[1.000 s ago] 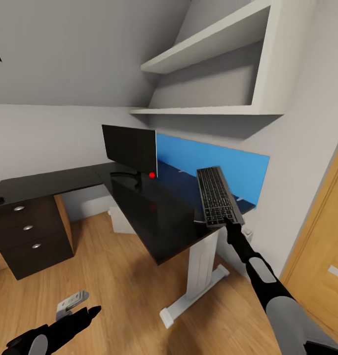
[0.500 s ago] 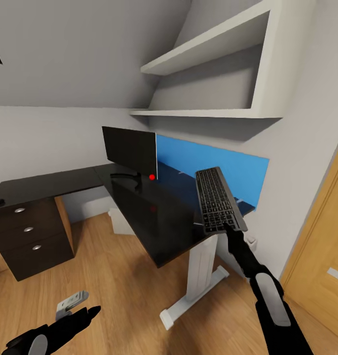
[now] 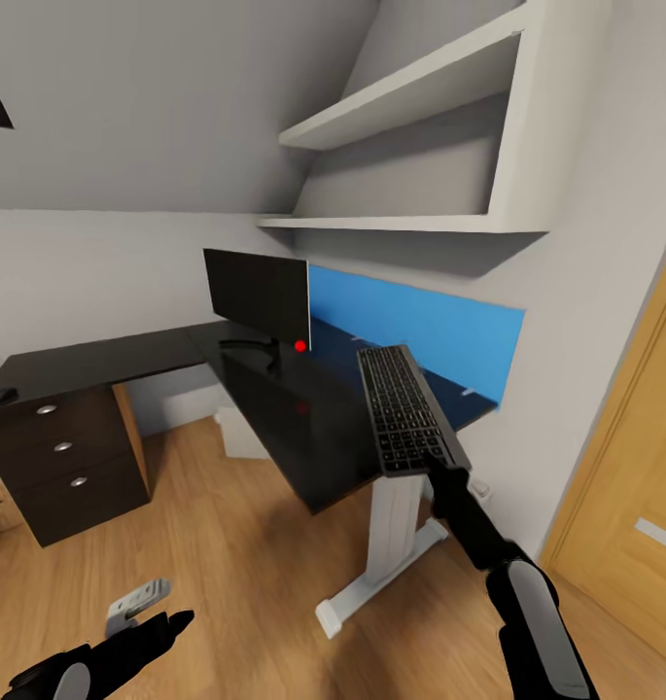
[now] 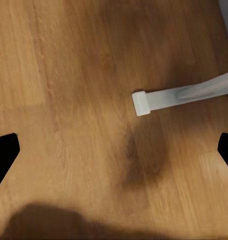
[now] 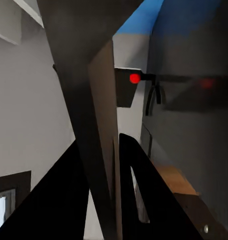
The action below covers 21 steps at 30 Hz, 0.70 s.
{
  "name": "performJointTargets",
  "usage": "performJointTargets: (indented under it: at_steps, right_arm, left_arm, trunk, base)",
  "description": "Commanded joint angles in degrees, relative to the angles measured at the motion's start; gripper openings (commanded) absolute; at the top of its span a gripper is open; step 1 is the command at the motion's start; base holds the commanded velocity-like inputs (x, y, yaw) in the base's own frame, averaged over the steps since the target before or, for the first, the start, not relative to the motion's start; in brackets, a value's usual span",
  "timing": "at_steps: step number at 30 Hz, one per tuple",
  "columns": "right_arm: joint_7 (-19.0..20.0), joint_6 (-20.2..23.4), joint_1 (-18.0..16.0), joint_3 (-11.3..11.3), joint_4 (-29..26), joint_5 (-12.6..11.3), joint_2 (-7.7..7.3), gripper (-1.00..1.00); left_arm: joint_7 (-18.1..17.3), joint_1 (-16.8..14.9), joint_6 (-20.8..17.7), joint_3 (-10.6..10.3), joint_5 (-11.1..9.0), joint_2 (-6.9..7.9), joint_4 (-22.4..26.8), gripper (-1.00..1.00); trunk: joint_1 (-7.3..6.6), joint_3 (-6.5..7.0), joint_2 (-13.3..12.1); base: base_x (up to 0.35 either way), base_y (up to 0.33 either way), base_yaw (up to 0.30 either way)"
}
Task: In the bedroom, organize the workspace by keeping the computer under the desk, ensuring the monitor is on the desk, placing the keyboard on the desk next to the monitor, placing the mouse on the desk next to the keyboard, moving the folder from the swivel chair onto the desk next to the mouse, stacking the notebook on top of the folder with the pen on top of the notebook, and positioning the swivel chair next to the desk.
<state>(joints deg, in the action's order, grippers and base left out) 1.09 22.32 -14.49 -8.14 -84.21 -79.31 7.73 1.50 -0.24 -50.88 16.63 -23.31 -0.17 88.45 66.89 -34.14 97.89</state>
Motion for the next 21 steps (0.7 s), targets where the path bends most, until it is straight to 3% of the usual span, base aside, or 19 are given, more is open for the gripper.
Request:
performJointTargets:
  at_steps: [1,5,11,18,21]
  right_arm:
    - [0.2,0.5,0.0,-0.2,-0.8,-0.3,0.03,-1.0]
    - [0.4,1.5,0.0,-0.2,-1.4,-0.4,-0.06,-1.0]
    - [0.5,8.0,0.0,-0.1,-1.5,-0.4,-0.08,-1.0]
    - [0.4,8.7,0.0,-0.3,-1.1,-0.6,0.0,-1.0]
    - [0.4,8.7,0.0,-0.2,-1.1,-0.7,0.03,-1.0]
  left_arm:
    - [0.2,0.0,-0.3,0.1,-0.4,0.04,0.0,1.0]
    - [0.2,0.0,-0.3,0.1,-0.3,0.07,0.0,1.0]
    - [0.3,0.0,-0.2,0.2,-0.3,0.08,0.0,1.0]
    - [0.5,0.0,-0.3,0.5,-0.3,0.17,0.0,1.0]
    - [0.5,0.0,-0.3,1.9,-0.4,0.32,0.0,1.0]
  trunk:
    - [-0.04,-0.05,0.0]
    - [-0.04,-0.05,0.0]
    - [-0.04,-0.05,0.0]
    - [-0.04,-0.05,0.0]
    - [-0.04,-0.05,0.0]
  base:
    - [-0.324,-0.034,0.0]
    - [-0.298,-0.14,0.0]
    - [-0.181,-0.286,0.0]
    - [-0.063,-0.105,0.0]
    - [-0.005,-0.008,0.0]
